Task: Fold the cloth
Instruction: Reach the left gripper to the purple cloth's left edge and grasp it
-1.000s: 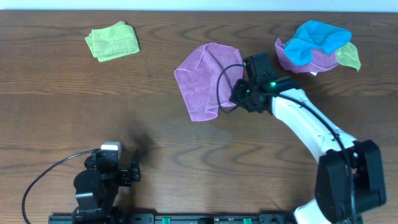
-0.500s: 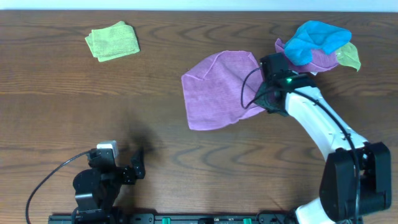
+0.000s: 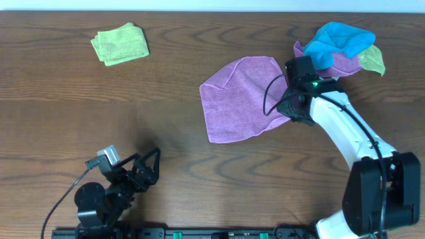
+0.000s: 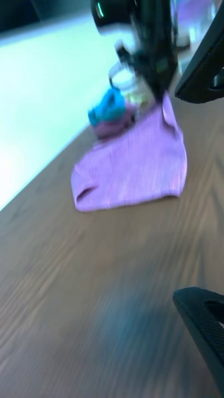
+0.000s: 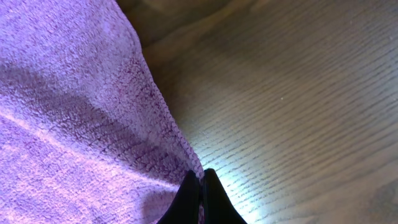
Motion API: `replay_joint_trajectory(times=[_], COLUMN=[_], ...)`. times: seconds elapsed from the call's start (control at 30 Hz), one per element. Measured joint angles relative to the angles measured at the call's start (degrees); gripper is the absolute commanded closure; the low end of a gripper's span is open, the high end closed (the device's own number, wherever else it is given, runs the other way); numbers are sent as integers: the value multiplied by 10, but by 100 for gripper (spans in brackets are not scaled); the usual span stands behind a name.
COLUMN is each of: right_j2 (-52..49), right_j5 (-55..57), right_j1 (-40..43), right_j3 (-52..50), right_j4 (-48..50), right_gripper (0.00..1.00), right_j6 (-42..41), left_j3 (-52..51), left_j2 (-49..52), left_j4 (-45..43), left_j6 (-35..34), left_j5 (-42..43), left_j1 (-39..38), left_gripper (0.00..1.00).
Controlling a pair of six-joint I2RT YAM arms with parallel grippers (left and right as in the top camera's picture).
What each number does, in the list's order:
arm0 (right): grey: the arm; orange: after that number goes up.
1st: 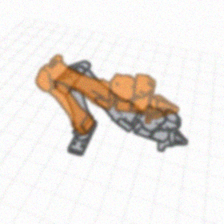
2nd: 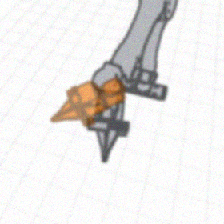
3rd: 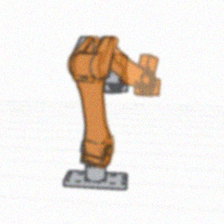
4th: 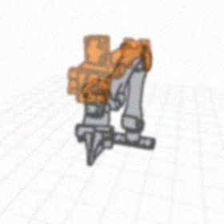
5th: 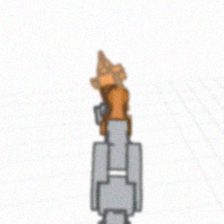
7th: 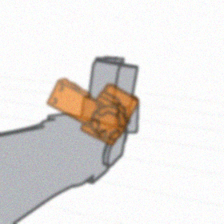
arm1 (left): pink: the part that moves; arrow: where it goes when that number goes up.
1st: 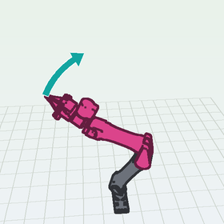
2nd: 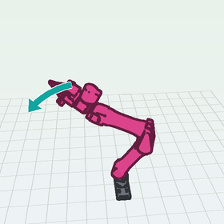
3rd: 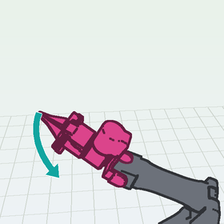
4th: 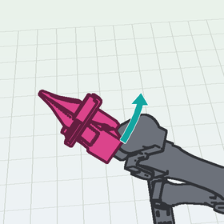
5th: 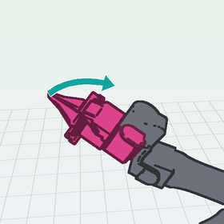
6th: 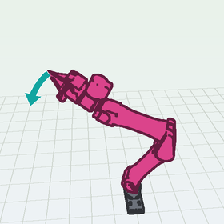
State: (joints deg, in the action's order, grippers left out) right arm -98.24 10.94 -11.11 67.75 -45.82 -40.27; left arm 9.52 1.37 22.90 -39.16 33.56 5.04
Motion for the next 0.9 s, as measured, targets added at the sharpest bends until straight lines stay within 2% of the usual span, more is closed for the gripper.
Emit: replay_joint_trajectory(times=[0.2,0.4,0.57,0.77,0.9], right_j2=[0,0,0,1,1], right_j5=[-10,-23,-34,-42,-51], right_j1=[0,0,0,0,0], right_j3=[0,0,0,0,0], right_j4=[0,0,0,0,-1], right_gripper=[99,99,99,99,99], right_j6=[0,0,1,1,1], left_j3=[14,113,200,234,234], left_j2=[106,318,513,685,750], left_j4=[-30,-37,-43,-133,-198], left_j6=[-87,-115,-115,-125,-134], left_j5=[53,112,132,149,153], left_j1=[0,-18,-85,-132,-138], left_gripper=[4,4,5,5,5])
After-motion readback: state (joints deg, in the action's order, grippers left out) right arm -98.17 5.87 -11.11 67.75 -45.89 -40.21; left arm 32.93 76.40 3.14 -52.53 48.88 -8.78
